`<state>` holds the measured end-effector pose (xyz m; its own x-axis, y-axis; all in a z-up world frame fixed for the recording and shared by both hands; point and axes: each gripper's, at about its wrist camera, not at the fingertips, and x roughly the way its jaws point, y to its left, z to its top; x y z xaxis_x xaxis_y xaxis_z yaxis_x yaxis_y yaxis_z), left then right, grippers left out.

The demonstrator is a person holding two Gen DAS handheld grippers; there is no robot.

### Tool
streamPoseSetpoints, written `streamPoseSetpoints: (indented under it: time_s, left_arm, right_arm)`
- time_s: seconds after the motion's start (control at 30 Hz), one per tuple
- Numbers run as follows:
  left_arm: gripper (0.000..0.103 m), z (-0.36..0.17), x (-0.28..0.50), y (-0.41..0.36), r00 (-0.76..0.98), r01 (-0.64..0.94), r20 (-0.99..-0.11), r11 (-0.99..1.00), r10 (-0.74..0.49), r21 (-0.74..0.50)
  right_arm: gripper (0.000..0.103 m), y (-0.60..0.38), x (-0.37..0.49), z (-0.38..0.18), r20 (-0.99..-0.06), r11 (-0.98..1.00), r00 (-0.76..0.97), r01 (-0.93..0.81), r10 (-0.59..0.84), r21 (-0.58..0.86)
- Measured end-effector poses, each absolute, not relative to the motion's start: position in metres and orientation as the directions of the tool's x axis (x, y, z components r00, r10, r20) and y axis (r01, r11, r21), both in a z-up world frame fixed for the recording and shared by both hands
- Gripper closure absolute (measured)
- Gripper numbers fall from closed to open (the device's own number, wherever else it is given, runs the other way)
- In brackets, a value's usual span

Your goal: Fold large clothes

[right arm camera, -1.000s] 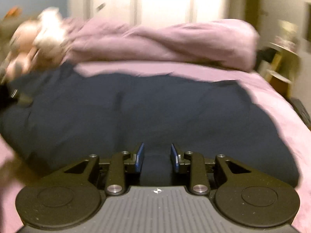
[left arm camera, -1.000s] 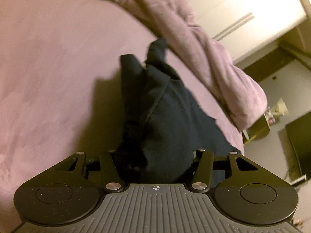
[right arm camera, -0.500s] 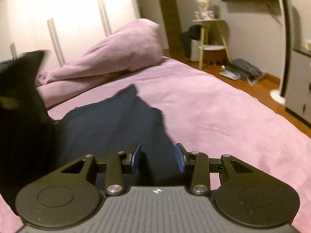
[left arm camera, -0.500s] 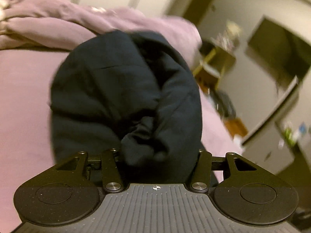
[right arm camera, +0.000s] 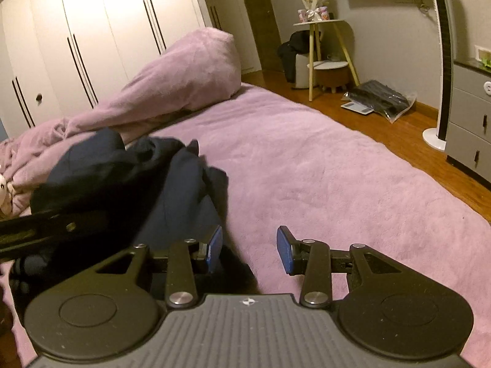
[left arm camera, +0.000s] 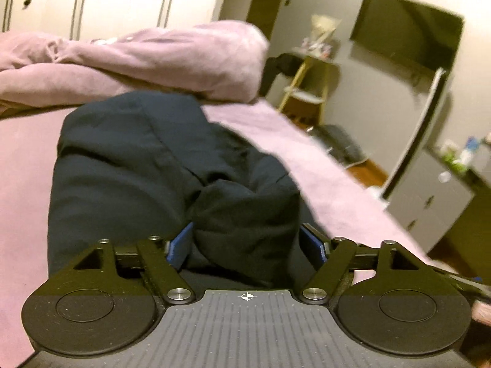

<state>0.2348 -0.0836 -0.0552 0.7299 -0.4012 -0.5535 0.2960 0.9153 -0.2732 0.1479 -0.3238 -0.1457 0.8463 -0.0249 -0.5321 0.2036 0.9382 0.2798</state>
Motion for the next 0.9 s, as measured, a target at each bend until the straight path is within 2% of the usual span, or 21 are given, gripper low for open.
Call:
streamPoseSetpoints:
  time_s: [0.2, 0.3, 0.37, 0.5, 0.57, 0.63, 0.7, 0.73, 0.77, 0.8, 0.87, 0.9]
  left_arm:
    - [0.019, -0.033, 0.200, -0.056, 0.670, 0.357, -0.534, 0.855, -0.516, -0.377]
    - [0.019, -0.021, 0.175, -0.030, 0.644, 0.347, -0.523, 0.822, -0.558, -0.451]
    - [0.019, -0.015, 0.169, -0.006, 0.678, 0.296, -0.508, 0.830, -0.531, -0.473]
    - [0.018, -0.017, 0.176, 0.031, 0.760, 0.120, -0.545, 0.901, -0.354, -0.417]
    - [0.018, -0.028, 0.191, 0.045, 0.750, 0.014, -0.589, 0.898, -0.301, -0.441]
    - [0.018, -0.040, 0.201, 0.056, 0.738, -0.049, -0.612, 0.883, -0.283, -0.467]
    - [0.018, -0.053, 0.214, 0.063, 0.722, -0.115, -0.644, 0.874, -0.254, -0.473]
    - [0.019, -0.061, 0.221, 0.066, 0.711, -0.155, -0.661, 0.864, -0.240, -0.480]
    - [0.020, -0.067, 0.227, 0.068, 0.698, -0.189, -0.679, 0.855, -0.229, -0.482]
    - [0.020, -0.072, 0.232, 0.068, 0.689, -0.208, -0.689, 0.849, -0.225, -0.486]
    - [0.020, -0.079, 0.242, 0.068, 0.681, -0.227, -0.693, 0.831, -0.237, -0.507]
    - [0.020, -0.081, 0.248, 0.066, 0.685, -0.222, -0.683, 0.821, -0.252, -0.526]
  right_arm:
    - [0.063, -0.322, 0.150, -0.106, -0.427, 0.939, 0.898, 0.054, 0.104, 0.341]
    - [0.061, -0.315, 0.155, -0.090, -0.405, 0.933, 0.894, -0.037, 0.191, 0.359]
    - [0.055, -0.306, 0.160, -0.081, -0.394, 0.921, 0.885, -0.089, 0.248, 0.379]
    - [0.044, -0.277, 0.174, -0.067, -0.358, 0.908, 0.873, -0.192, 0.332, 0.373]
    - [0.028, -0.259, 0.185, -0.063, -0.348, 0.900, 0.855, -0.262, 0.384, 0.348]
    - [0.027, -0.241, 0.201, -0.067, -0.400, 0.897, 0.813, -0.312, 0.422, 0.312]
    - [0.031, -0.228, 0.216, -0.079, -0.466, 0.902, 0.775, -0.329, 0.427, 0.280]
    - [0.042, -0.224, 0.219, -0.084, -0.485, 0.906, 0.766, -0.334, 0.421, 0.259]
    - [0.049, -0.220, 0.222, -0.089, -0.514, 0.919, 0.762, -0.328, 0.394, 0.220]
    - [0.051, -0.219, 0.222, -0.093, -0.533, 0.926, 0.758, -0.322, 0.376, 0.196]
    - [0.066, -0.228, 0.217, -0.101, -0.554, 0.934, 0.752, -0.295, 0.357, 0.201]
    - [0.067, -0.232, 0.216, -0.104, -0.571, 0.941, 0.747, -0.270, 0.340, 0.206]
